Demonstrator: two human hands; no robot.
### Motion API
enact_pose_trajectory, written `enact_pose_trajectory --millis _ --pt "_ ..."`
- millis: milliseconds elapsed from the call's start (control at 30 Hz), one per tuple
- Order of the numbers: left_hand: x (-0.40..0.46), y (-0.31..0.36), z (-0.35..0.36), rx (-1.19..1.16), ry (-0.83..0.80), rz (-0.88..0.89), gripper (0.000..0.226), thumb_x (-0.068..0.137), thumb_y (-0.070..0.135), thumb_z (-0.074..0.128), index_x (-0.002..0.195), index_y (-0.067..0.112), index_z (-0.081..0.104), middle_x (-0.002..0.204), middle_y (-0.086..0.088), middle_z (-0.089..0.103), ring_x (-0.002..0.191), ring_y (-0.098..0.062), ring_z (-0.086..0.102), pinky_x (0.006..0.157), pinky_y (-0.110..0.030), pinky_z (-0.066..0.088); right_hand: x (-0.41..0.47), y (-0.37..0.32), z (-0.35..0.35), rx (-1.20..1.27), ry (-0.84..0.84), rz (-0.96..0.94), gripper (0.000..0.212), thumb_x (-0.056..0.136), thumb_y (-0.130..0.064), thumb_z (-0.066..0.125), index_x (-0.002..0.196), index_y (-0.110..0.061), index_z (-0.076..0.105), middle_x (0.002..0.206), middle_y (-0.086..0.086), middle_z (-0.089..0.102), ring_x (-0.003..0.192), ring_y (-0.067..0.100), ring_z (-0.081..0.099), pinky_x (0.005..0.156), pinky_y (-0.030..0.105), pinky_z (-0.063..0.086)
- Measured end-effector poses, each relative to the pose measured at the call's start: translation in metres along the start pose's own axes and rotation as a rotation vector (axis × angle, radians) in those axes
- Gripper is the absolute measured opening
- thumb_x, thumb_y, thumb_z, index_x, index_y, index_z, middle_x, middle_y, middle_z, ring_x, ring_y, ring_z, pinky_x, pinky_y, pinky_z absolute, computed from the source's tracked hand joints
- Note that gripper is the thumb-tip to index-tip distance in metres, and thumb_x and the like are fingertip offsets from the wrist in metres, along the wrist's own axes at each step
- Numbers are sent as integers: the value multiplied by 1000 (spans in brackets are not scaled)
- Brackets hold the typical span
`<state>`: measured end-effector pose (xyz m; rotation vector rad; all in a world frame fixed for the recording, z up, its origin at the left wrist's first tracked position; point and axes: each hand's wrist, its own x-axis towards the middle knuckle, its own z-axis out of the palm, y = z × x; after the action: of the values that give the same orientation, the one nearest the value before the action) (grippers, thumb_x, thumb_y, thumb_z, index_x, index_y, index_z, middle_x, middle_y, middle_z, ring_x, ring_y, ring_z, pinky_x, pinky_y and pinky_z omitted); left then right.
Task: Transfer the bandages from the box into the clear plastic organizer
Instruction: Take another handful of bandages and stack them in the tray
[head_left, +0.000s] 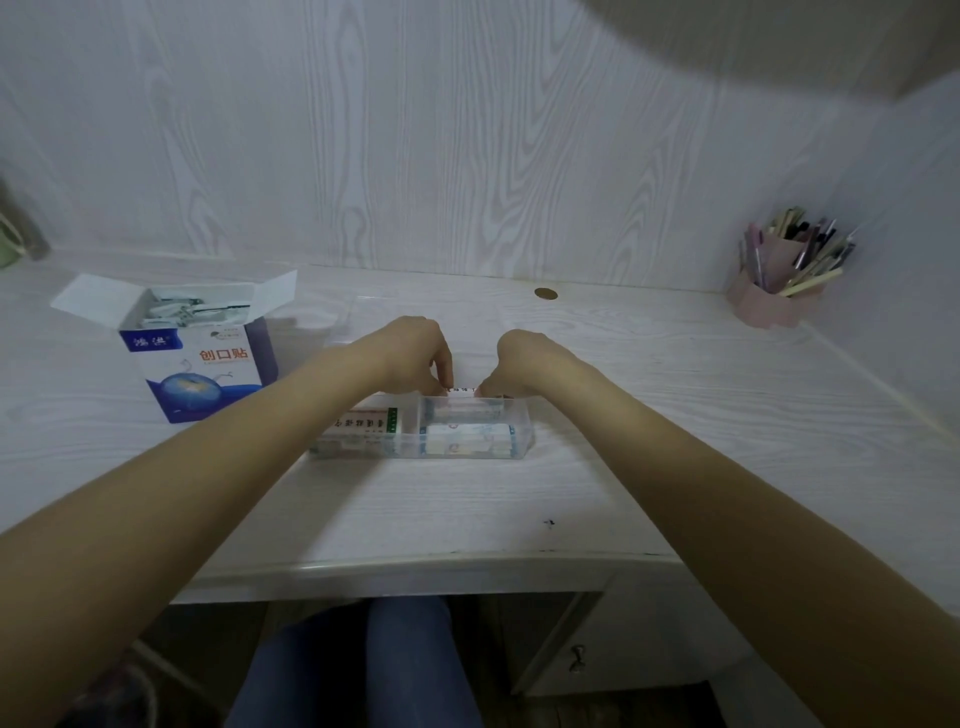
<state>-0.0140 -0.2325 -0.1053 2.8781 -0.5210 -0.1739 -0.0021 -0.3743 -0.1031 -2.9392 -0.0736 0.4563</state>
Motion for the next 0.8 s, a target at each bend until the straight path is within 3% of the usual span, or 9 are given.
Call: enact_pose_trajectory --millis 100,200,367,567,633,733,800 --pt "2 0 1 -5 -18 -17 17 87 18 65 102 13 72 107 -5 65 104 -19 56 76 -20 36 0 1 1 16 -11 -13 36 85 -34 66 70 -14 41 76 0 44 87 24 50 71 31 39" --pt "3 1 1 -4 -37 -17 18 88 17 65 103 12 71 109 -5 65 106 -20 56 77 -20 36 -1 2 1 31 -20 -23 35 86 -32 65 69 -13 41 75 0 44 84 23 49 63 28 37" --pt "-4 1 -6 -18 10 7 20 84 22 69 102 13 71 92 1 53 96 -18 53 76 -22 36 -14 3 -6 39 -25 -60 37 89 -32 62 69 -12 39 74 1 43 84 21 48 51 23 32" --pt "-30 -4 -22 -72 187 7 22 87 28 65 105 17 68 91 2 46 79 -10 43 73 -22 32 -33 0 -20 73 -58 -64 29 93 -33 57 80 -8 50 101 5 60 88 21 49 74 29 40" --pt "-42 -7 -28 -96 269 3 21 89 27 62 107 17 67 96 0 48 76 -7 42 73 -21 30 -35 -2 -22 65 -7 -32 31 92 -32 57 73 -10 48 95 3 59 85 22 51 73 30 41" --pt "-62 -17 -36 -115 397 -16 19 91 24 60 107 17 66 98 0 46 77 -9 46 73 -19 30 -43 -13 -27 35 131 -4 32 92 -28 57 69 -12 41 82 4 49 70 19 48 59 27 35" --pt "-74 -27 -40 -140 490 -44 20 91 22 59 109 16 65 99 1 45 81 -12 51 75 -19 31 -51 -27 -31 81 184 -86 36 92 -27 58 66 -11 38 70 4 41 61 18 43 52 26 30"
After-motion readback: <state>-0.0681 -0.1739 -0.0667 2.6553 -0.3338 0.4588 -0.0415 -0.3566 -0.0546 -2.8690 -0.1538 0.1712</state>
